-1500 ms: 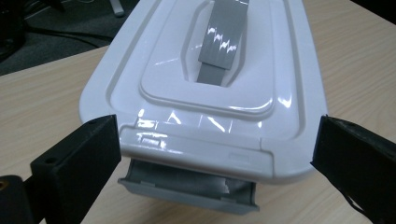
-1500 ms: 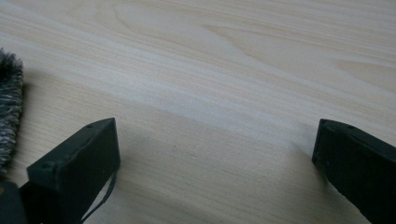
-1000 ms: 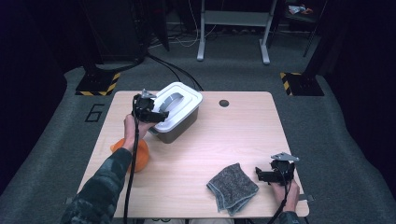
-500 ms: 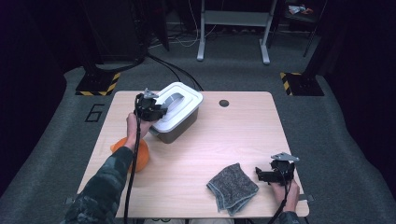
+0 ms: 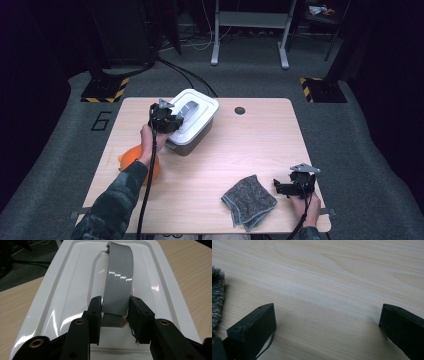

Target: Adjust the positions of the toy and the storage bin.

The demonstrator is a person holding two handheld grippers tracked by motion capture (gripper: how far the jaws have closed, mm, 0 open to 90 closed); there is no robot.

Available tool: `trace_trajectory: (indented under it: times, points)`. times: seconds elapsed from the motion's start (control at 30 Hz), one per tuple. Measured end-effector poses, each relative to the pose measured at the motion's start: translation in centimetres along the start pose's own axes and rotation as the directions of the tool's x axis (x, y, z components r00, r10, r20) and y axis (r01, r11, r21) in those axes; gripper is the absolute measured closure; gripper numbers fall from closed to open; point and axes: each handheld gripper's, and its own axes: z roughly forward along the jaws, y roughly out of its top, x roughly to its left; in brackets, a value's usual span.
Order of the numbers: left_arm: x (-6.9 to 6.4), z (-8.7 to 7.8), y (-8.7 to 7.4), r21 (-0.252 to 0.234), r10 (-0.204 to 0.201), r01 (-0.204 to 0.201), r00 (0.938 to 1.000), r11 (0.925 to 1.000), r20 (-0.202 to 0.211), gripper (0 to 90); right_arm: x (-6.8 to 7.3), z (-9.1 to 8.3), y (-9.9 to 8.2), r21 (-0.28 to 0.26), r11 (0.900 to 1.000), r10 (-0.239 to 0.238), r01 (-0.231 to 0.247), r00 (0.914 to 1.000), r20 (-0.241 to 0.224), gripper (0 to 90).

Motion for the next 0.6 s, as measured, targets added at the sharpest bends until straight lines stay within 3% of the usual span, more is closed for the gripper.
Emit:
trace_trajectory:
  times: [0.2,0.6]
  points:
    - [-0.8,0.0,0.1,0.012,-0.014,0.014,0.9998,0.9998,0.012,63.9,0.0,0.0,0.0,0.0,1.0,0.0,0.0,1.0,0.0,0.0]
    - [-2.7,0.2,0.4,0.019,-0.026,0.026,0.9996,0.9995,-0.01,64.0,0.0,0.0,0.0,-0.001,1.0,-0.001,0.001,1.0,0.0,0.1]
